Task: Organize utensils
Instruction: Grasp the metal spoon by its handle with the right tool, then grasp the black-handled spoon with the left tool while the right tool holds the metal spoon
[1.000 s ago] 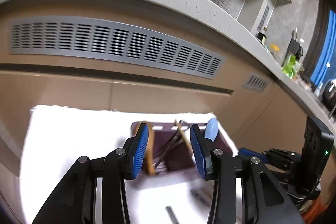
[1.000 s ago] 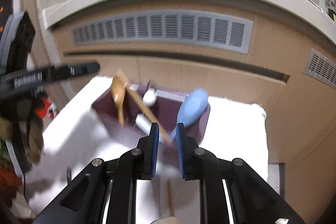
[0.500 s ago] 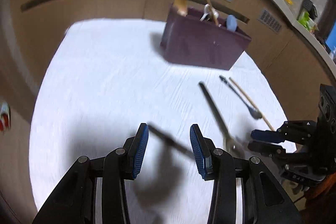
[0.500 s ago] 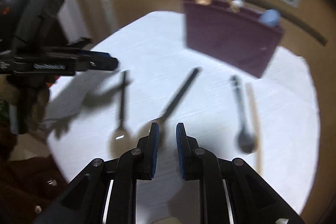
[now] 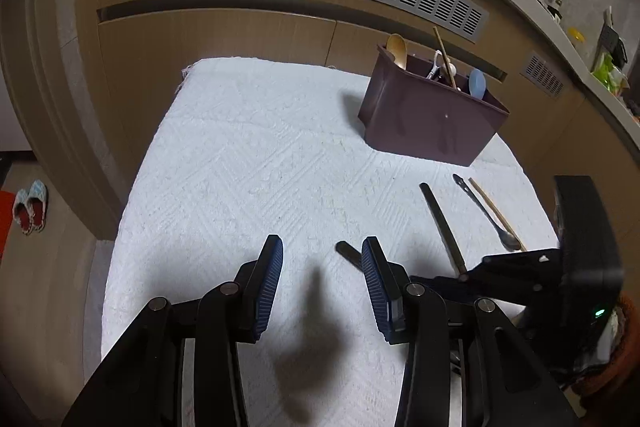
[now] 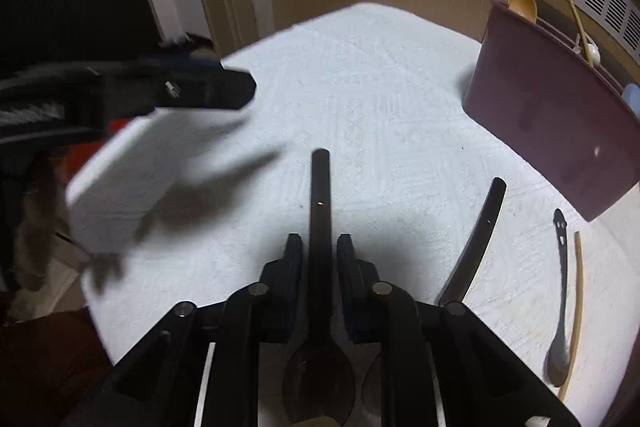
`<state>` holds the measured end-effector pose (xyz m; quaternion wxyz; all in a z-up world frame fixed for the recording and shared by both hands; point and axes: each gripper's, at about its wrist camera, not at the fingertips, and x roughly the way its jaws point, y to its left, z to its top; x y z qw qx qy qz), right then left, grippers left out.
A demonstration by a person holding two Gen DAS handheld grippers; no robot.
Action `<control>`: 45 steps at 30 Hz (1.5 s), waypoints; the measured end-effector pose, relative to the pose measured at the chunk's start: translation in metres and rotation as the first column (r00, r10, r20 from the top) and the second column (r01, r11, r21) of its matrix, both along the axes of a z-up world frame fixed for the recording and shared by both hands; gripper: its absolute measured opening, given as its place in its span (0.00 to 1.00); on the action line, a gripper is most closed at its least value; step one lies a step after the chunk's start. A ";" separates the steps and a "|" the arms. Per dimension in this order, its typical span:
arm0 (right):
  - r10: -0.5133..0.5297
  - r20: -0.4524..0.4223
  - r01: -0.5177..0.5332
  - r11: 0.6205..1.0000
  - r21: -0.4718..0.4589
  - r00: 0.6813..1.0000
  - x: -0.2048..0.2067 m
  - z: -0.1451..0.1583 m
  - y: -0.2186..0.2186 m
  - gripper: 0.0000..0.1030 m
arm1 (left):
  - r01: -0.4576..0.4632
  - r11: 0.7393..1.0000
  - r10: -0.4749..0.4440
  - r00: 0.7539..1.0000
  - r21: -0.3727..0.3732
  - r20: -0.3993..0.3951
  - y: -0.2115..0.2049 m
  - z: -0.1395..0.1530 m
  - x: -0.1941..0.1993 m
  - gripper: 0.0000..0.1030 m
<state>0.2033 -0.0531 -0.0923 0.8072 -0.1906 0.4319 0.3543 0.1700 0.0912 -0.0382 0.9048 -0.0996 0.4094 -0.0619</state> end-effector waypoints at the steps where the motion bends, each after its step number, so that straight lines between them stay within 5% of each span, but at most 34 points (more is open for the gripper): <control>1: -0.008 0.011 0.008 1.000 0.008 1.000 -0.002 0.001 0.001 0.11 | 0.006 1.000 -0.006 1.000 0.000 0.003 -0.002 0.001 0.001 0.41; 12: -0.280 -0.005 0.276 0.943 0.183 0.960 0.021 0.049 -0.110 0.11 | 0.078 0.997 -0.079 0.996 -0.006 -0.038 -0.036 -0.005 0.012 0.41; 23: -0.475 -0.050 0.477 0.865 0.156 0.878 0.022 0.022 -0.181 0.11 | 0.282 0.959 -0.279 0.954 0.023 -0.108 -0.133 -0.024 0.027 0.41; 29: -0.479 -0.063 0.482 0.856 0.186 0.875 0.014 0.020 -0.188 0.11 | 0.348 0.925 -0.334 0.936 0.153 -0.112 -0.177 -0.036 0.026 0.41; 38: -0.433 -0.084 0.441 0.876 0.194 0.897 0.008 0.013 -0.174 0.11 | 0.211 0.954 -0.186 0.974 0.213 -0.129 -0.115 -0.047 0.035 0.41; 45: -0.427 -0.094 0.438 0.882 0.177 0.899 0.008 0.001 -0.161 0.11 | 0.217 0.974 -0.205 0.965 0.061 -0.161 -0.106 -0.043 0.042 0.41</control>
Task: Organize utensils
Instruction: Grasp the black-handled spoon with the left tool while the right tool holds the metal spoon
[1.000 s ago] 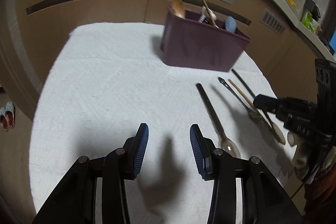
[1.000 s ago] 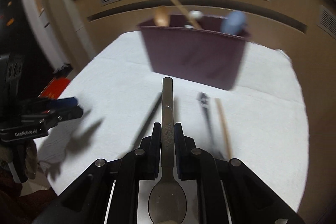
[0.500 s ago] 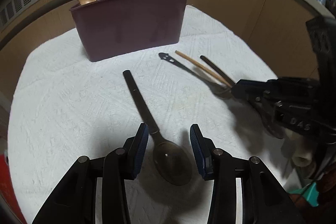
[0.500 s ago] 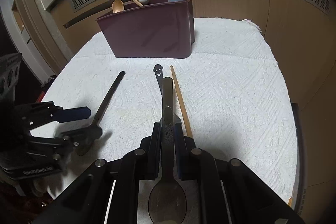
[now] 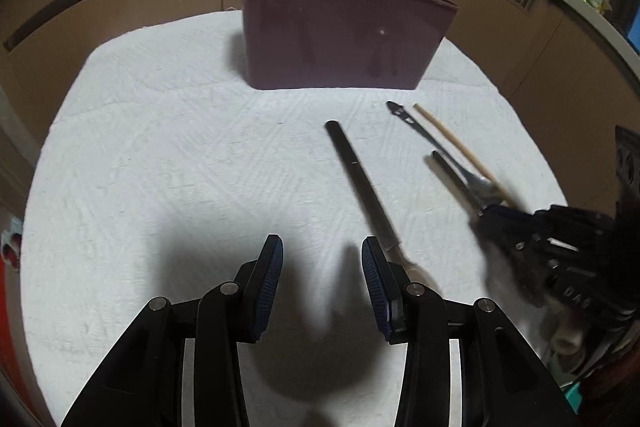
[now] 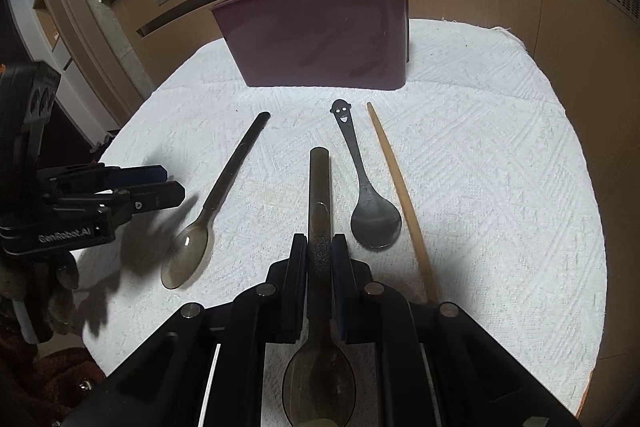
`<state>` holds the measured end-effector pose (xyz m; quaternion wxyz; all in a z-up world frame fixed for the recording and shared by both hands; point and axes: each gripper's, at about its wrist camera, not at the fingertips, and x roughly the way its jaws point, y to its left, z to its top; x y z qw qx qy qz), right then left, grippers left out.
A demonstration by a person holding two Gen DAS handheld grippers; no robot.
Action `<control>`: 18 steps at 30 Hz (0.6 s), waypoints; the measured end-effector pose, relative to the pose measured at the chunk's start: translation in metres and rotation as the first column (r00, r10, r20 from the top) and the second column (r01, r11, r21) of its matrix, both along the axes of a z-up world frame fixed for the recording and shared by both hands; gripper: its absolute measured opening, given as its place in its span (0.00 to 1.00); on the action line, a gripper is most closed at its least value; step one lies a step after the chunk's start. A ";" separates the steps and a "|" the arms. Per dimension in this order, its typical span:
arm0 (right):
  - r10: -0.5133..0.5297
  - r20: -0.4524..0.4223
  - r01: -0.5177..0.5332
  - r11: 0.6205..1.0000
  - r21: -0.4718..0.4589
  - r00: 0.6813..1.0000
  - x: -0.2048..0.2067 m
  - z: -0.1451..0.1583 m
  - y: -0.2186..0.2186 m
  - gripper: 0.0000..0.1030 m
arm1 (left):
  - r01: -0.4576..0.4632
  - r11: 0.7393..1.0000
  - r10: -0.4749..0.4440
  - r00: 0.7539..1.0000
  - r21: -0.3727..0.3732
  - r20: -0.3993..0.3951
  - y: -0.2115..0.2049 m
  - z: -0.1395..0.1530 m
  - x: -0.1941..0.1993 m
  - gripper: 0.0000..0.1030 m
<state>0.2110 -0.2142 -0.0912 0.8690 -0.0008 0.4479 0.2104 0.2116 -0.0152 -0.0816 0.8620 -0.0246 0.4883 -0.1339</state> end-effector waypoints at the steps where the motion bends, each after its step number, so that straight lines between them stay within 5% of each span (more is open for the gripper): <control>1: -0.002 0.000 0.002 1.000 -0.002 1.000 0.000 0.000 0.000 0.11 | 0.010 1.000 -0.010 1.000 0.002 0.005 -0.005 0.002 0.000 0.41; 8: -0.063 0.008 0.063 0.998 -0.025 0.998 -0.001 0.002 -0.013 0.12 | 0.101 0.995 -0.101 0.995 0.015 0.017 -0.049 0.004 -0.002 0.41; 13: -0.083 0.054 0.086 0.994 -0.061 0.995 -0.010 0.004 -0.016 0.12 | 0.157 0.984 -0.161 0.986 0.090 0.042 -0.073 0.001 -0.007 0.41; 18: -0.086 0.045 0.088 0.995 -0.049 0.995 -0.014 0.003 -0.020 0.13 | 0.114 0.981 -0.124 0.991 0.157 0.058 -0.060 -0.004 -0.006 0.41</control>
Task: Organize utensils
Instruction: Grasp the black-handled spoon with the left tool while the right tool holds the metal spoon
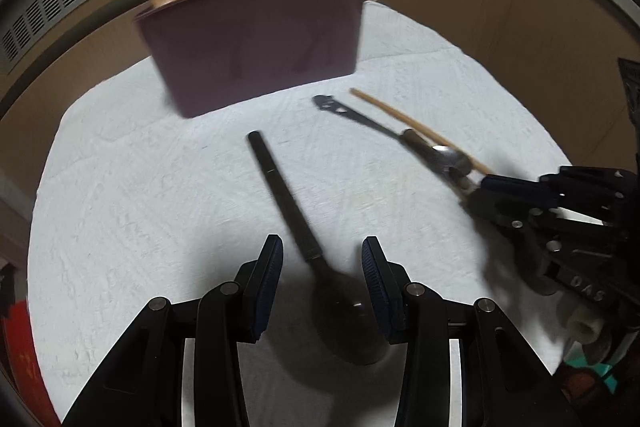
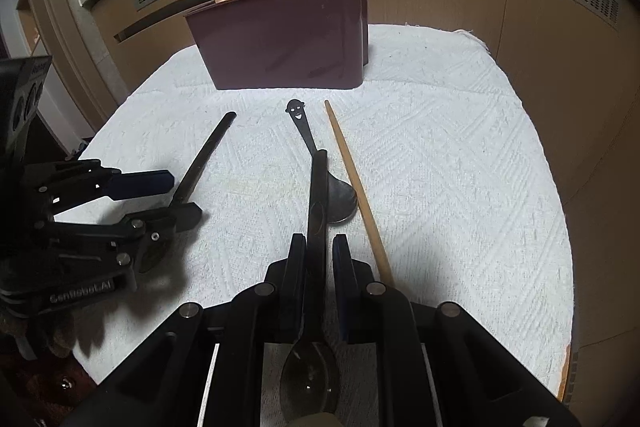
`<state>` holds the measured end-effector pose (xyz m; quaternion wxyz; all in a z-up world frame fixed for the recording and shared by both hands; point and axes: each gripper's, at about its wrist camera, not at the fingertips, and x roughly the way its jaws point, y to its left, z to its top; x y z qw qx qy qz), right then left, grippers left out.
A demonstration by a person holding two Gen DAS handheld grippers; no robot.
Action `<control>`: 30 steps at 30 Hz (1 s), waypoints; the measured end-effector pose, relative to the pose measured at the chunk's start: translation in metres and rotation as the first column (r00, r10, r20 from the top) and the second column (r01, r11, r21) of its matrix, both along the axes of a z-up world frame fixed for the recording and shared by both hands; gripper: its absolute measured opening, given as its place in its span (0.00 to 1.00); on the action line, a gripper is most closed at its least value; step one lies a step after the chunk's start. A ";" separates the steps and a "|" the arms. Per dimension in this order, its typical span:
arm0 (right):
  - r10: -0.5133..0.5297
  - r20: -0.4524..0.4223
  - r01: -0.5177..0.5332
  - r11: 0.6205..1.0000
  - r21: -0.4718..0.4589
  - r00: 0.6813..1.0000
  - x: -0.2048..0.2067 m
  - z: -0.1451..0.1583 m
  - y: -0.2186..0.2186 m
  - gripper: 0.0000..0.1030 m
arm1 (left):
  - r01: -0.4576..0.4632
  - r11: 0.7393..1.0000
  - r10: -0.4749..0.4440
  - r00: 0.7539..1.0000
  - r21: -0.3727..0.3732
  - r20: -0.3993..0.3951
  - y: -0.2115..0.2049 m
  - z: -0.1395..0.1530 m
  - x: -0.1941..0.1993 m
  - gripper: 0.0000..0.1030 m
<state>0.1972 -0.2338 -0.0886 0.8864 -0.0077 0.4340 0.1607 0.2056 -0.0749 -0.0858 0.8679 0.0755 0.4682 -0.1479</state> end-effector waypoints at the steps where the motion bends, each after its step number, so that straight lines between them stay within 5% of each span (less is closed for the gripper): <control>1: 0.000 -0.003 0.000 1.000 0.003 1.000 0.000 0.000 0.000 0.14 | -0.019 1.000 0.019 1.000 0.000 -0.003 0.007 -0.001 0.002 0.41; 8: 0.044 -0.026 -0.044 0.999 0.009 0.999 0.003 -0.002 0.012 0.17 | -0.125 0.992 0.125 0.992 -0.009 -0.017 0.052 0.000 0.013 0.41; 13: 0.065 -0.015 -0.066 0.998 -0.015 0.998 0.011 -0.003 0.022 0.18 | -0.089 0.992 0.083 0.995 -0.094 -0.061 0.049 0.002 0.020 0.41; 18: 0.095 0.005 -0.095 0.993 -0.068 0.995 0.019 -0.003 0.033 0.18 | -0.048 0.998 0.046 0.998 -0.036 -0.050 0.028 -0.001 0.037 0.41; 30: 0.117 -0.001 -0.117 0.992 -0.043 0.993 0.055 -0.003 0.050 0.20 | -0.046 0.998 0.043 0.997 -0.052 -0.069 0.020 -0.001 0.055 0.41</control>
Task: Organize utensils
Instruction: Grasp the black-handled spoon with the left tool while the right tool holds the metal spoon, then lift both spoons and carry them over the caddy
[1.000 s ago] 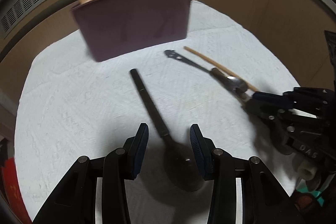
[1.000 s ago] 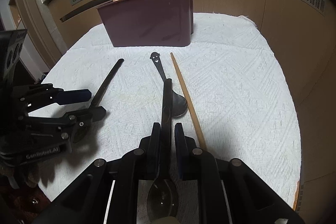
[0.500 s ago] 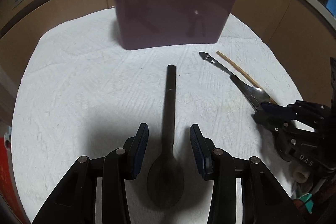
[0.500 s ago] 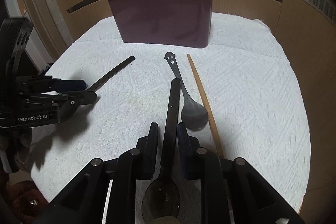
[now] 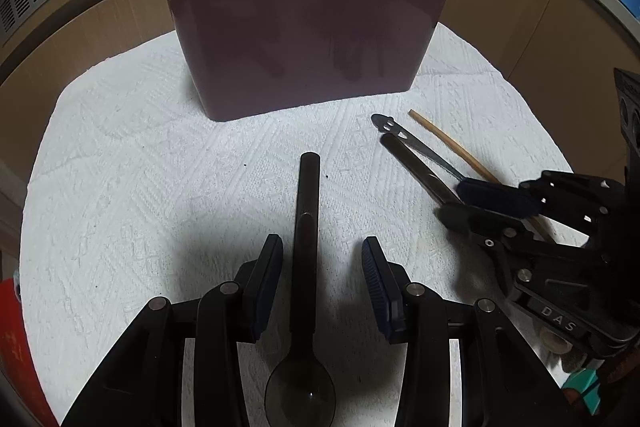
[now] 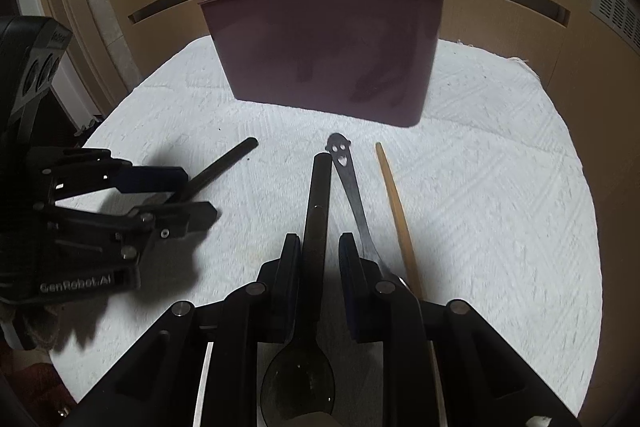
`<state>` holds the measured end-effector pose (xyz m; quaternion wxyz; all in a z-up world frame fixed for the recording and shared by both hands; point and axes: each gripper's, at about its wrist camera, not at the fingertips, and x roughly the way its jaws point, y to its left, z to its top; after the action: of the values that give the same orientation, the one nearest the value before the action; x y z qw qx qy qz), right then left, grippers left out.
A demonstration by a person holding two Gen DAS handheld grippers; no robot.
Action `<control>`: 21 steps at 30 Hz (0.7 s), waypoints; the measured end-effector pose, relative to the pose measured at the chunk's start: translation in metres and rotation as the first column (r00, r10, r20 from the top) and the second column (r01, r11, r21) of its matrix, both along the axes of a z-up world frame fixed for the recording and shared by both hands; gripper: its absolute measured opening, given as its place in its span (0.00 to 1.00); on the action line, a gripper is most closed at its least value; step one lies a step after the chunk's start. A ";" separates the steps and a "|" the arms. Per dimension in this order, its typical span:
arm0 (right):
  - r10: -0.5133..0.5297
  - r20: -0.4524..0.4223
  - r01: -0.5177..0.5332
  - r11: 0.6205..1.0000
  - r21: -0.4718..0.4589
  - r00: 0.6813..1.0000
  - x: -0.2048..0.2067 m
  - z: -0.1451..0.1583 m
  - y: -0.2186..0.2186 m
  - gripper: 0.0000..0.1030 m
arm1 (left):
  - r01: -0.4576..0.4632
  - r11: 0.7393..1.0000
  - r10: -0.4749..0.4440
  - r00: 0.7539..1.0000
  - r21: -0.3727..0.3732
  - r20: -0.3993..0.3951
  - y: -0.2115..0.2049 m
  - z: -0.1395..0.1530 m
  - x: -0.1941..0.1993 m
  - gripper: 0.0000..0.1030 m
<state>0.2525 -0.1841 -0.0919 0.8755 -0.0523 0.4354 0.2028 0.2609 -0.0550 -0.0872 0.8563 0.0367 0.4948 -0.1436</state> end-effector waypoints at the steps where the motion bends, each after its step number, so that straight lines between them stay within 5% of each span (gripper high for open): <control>1: 0.007 -0.001 -0.007 1.000 -0.002 1.000 0.001 0.000 0.002 0.22 | -0.001 1.000 0.001 1.000 -0.007 -0.003 0.001 0.000 0.000 0.41; 12: 0.029 -0.016 -0.029 0.999 0.026 0.999 0.019 0.000 0.012 0.24 | 0.004 0.995 -0.005 1.000 -0.097 -0.006 0.026 0.004 -0.009 0.41; 15: 0.018 0.008 -0.018 0.999 -0.033 1.000 0.023 0.002 0.018 0.12 | 0.007 0.994 -0.008 1.000 -0.106 -0.015 0.030 0.006 -0.008 0.41; 21: -0.005 0.040 0.004 1.000 0.026 0.999 0.008 0.017 0.001 0.11 | 0.053 0.999 -0.053 0.999 -0.010 -0.013 0.014 0.007 -0.005 0.41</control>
<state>0.2603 -0.1828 -0.0750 0.8851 -0.0439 0.4153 0.2056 0.2557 -0.0405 -0.0804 0.8491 0.0447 0.4984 -0.1688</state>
